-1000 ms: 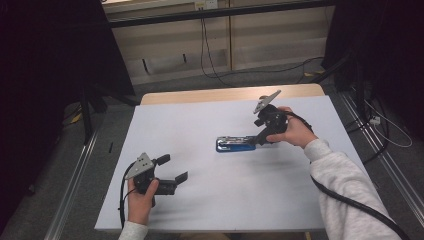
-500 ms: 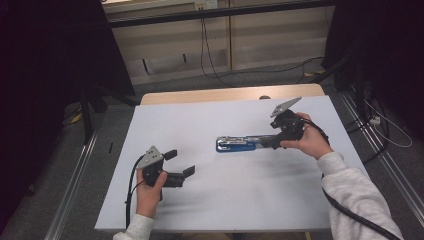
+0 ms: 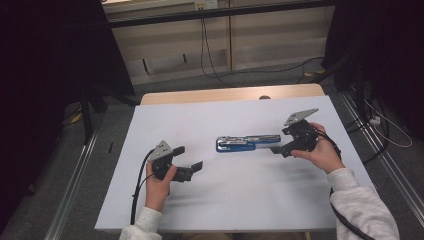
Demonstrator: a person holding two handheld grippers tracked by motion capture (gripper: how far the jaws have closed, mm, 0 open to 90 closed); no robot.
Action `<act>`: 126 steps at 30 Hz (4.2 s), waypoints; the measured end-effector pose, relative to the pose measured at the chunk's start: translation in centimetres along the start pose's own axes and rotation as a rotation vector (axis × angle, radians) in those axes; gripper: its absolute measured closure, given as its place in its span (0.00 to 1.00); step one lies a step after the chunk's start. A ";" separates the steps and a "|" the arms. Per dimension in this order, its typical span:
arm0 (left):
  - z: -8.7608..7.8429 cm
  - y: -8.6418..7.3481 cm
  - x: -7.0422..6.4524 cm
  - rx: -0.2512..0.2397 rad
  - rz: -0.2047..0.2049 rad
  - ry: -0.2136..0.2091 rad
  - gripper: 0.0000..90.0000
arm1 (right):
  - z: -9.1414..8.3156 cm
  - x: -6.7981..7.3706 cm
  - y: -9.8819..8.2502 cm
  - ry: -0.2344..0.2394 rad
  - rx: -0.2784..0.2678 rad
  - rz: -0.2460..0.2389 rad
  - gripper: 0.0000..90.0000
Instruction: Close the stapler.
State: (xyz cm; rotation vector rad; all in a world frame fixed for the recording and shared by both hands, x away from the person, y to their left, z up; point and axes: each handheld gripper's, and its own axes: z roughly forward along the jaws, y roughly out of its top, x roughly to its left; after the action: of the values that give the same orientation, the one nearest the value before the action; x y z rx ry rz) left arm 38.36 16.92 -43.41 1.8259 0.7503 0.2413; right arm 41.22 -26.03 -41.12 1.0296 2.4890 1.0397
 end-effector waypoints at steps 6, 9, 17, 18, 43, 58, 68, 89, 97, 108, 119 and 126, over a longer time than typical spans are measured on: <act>0.9 0.3 0.1 0.010 0.009 0.000 0.04 | -0.2 -0.2 -1.0 -0.015 -0.015 0.025 0.12; 1.2 0.6 0.1 0.000 0.005 0.003 0.04 | -0.3 -0.3 -1.3 -0.012 -0.020 0.035 0.13; 2.4 1.0 0.3 0.019 0.025 0.048 0.05 | -0.6 -0.8 -2.2 -0.040 -0.031 0.061 0.25; 2.5 1.2 0.3 0.019 0.020 0.044 0.06 | -0.6 -0.9 -2.3 -0.039 -0.035 0.067 0.28; 7.2 1.4 1.6 0.169 -0.037 0.157 1.00 | 0.9 -1.5 -3.2 -0.147 0.041 0.146 1.00; 10.2 1.5 1.2 0.285 0.002 0.133 1.00 | 2.3 -1.2 -3.1 -0.164 0.060 0.145 1.00; 10.7 1.6 1.0 0.284 0.015 0.137 1.00 | 2.6 -1.2 -2.9 -0.160 0.053 0.139 1.00; 10.7 1.7 0.8 0.305 0.047 0.146 1.00 | 2.1 -0.1 -0.6 -0.113 -0.080 0.120 0.83; 10.7 1.7 1.0 0.276 0.011 0.154 0.95 | 2.3 0.0 -1.3 -0.078 -0.087 0.167 0.60; 7.8 3.3 0.0 0.171 -0.066 0.089 0.45 | 1.7 1.0 -1.3 -0.043 -0.133 0.186 0.25; 4.0 2.6 -0.5 0.141 -0.040 0.079 0.20 | -0.5 3.0 -2.2 -0.044 -0.146 0.163 0.15; 2.1 2.0 -0.1 0.130 -0.058 0.097 0.15 | -1.2 3.6 -3.7 -0.034 -0.132 0.168 0.14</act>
State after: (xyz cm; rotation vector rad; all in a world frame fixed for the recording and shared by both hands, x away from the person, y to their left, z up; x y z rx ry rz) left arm 40.11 14.81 -42.40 1.9222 0.9036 0.2500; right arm 36.14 -25.94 -42.73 1.2207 2.3042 1.2064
